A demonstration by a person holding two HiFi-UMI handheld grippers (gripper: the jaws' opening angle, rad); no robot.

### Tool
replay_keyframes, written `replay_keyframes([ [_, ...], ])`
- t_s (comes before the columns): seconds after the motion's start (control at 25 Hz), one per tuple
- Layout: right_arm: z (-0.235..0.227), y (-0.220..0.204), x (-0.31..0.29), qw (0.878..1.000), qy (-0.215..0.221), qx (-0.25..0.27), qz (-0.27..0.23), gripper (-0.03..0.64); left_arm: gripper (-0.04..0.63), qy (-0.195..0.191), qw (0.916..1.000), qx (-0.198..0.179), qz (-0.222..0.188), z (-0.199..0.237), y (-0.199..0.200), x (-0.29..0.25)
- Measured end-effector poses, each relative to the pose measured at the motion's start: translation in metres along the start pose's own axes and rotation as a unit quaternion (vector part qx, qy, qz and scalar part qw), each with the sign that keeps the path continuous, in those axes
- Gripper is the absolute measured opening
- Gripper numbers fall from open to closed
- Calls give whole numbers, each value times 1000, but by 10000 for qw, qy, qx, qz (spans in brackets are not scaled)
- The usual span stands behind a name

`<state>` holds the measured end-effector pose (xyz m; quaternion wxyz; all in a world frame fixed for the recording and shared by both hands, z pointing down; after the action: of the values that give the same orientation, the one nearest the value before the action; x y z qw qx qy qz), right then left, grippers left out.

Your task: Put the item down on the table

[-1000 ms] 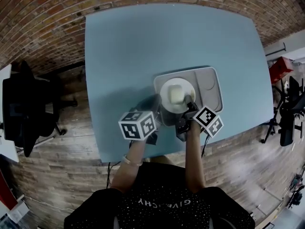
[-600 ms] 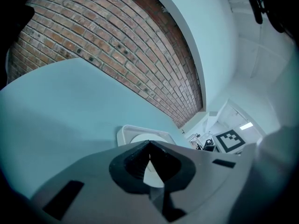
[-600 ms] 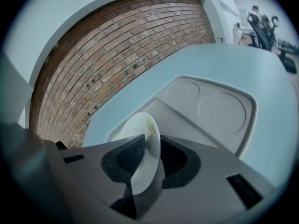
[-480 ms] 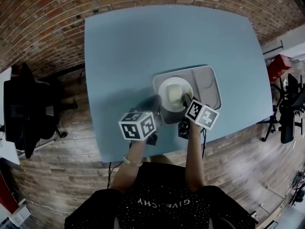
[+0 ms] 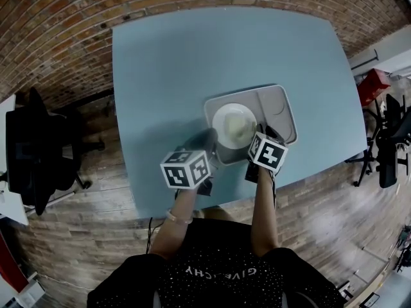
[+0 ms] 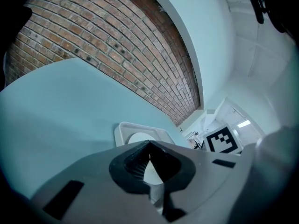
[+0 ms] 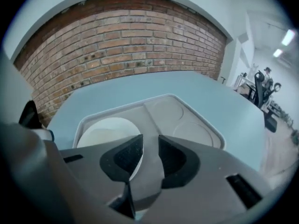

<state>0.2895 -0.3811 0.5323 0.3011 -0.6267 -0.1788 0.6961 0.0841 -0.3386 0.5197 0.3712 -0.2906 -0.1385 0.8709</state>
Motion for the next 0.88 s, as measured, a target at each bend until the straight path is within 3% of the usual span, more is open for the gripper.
replay_keyframes([
  [0.08, -6, 2, 10, 9978, 187, -577, -282, 110, 11, -11, 10000, -18, 4, 0, -1, 1],
  [0.16, -12, 1, 19, 9842, 589, -1523, -688, 110, 11, -34, 10000, -46, 14, -2, -1, 2],
  [0.2, -16, 0, 24, 9685, 887, -2126, -940, 110, 11, -48, 10000, -63, 24, -3, -1, 2],
  [0.24, -19, 0, 29, 9452, 1252, -2763, -1205, 110, 11, -64, 9999, -83, 35, -5, -1, 2],
  [0.28, -22, -1, 34, 9134, 1669, -3412, -1464, 110, 11, -83, 9999, -109, 46, -7, -1, 3],
  [0.32, -23, -1, 38, 8733, 2118, -4046, -1697, 110, 11, -106, 9998, -142, 56, -10, -1, 3],
  [0.36, -24, -3, 41, 8257, 2578, -4647, -1894, 109, 11, -133, 9997, -179, 65, -12, -1, 3],
  [0.4, -25, -5, 43, 7706, 3019, -5222, -2056, 109, 11, -162, 9996, -212, 74, -15, -1, 4],
  [0.52, -27, -20, 45, 5853, 3937, -6692, -2337, 53, 11, -273, 9992, -258, 101, -25, -2, 7],
  [0.56, -27, -25, 45, 5425, 4095, -6941, -2372, 27, 11, -314, 9991, -258, 107, -29, -2, 8],
  [0.6, -25, -29, 46, 5237, 4184, -7035, -2362, 15, 11, -356, 9990, -247, 109, -33, -2, 9],
  [0.64, -22, -31, 48, 5284, 4202, -7008, -2305, 15, 11, -401, 9989, -223, 105, -36, -2, 10],
  [0.72, -16, -36, 51, 5686, 4119, -6792, -2137, 14, 11, -471, 9987, -158, 90, -41, -2, 11],
  [0.76, -13, -39, 52, 5815, 4095, -6719, -2065, 14, 11, -489, 9987, -116, 86, -42, -2, 12],
  [0.8, -10, -40, 54, 5838, 4103, -6708, -2020, 14, 11, -502, 9987, -63, 83, -42, -2, 12],
  [0.88, -7, -43, 56, 5701, 4156, -6789, -2034, 14, 11, -527, 9986, 71, 82, -42, -3, 12],
])
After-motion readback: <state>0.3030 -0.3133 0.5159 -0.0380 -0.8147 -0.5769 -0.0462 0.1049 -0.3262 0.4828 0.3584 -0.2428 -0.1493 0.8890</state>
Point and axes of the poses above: the fingertips, and each gripper's own axes: x backward along the fingers, z to its left, y out of its top, the point moved 6 cm from there along x, backward along the fingers, and after that the axes turned 12 degrees about x, right-handed, at the moved point
